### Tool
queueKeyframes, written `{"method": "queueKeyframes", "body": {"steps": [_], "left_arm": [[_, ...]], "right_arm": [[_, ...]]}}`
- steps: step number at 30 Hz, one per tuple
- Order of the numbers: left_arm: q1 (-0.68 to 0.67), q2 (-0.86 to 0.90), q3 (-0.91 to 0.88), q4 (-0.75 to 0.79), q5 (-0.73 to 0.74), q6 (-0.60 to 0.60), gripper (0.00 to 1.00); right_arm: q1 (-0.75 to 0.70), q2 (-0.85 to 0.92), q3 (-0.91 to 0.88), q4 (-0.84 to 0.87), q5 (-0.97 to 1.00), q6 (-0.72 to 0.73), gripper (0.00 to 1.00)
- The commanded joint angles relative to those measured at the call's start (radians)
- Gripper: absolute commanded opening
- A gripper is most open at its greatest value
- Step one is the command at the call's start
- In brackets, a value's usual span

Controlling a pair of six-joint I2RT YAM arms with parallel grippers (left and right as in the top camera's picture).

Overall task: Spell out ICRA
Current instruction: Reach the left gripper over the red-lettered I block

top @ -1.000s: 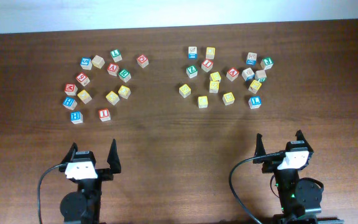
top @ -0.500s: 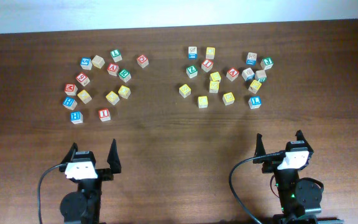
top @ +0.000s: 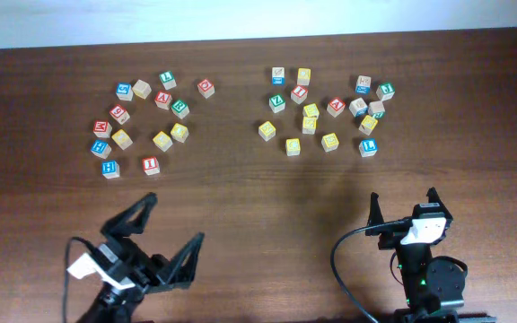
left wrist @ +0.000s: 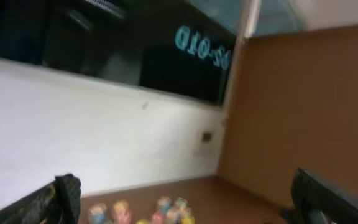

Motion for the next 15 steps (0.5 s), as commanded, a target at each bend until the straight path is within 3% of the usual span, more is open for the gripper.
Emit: {"method": "queueKeyframes", "body": {"steps": [1,4,6,10,12,15], "left_arm": [[0.0,0.188,0.355,-0.312,-0.061,0.29,0.99],[0.0,0.473,0.763,-0.926,-0.186,0.47,0.99],[0.0,0.599,0.916,-1.138,-0.178,0.479,0.99],[0.0,0.816,1.084,-1.361,-0.211,0.479,0.99],[0.0,1.025,1.233,-1.593,-0.361,0.467,0.99],[0.0,1.201,1.281,-1.707,-0.439,0.467,0.99]], "right_arm": [[-0.003,-0.008,-0.007,-0.006,-0.003,0.005,0.98],[-0.003,-0.008,-0.007,-0.006,-0.003,0.005,0.98],[-0.003,-0.008,-0.007,-0.006,-0.003,0.005,0.98],[-0.003,-0.008,-0.007,-0.006,-0.003,0.005,0.98],[-0.003,-0.008,-0.007,-0.006,-0.003,0.005,0.98],[-0.003,-0.008,-0.007,-0.006,-0.003,0.004,0.98]]}}
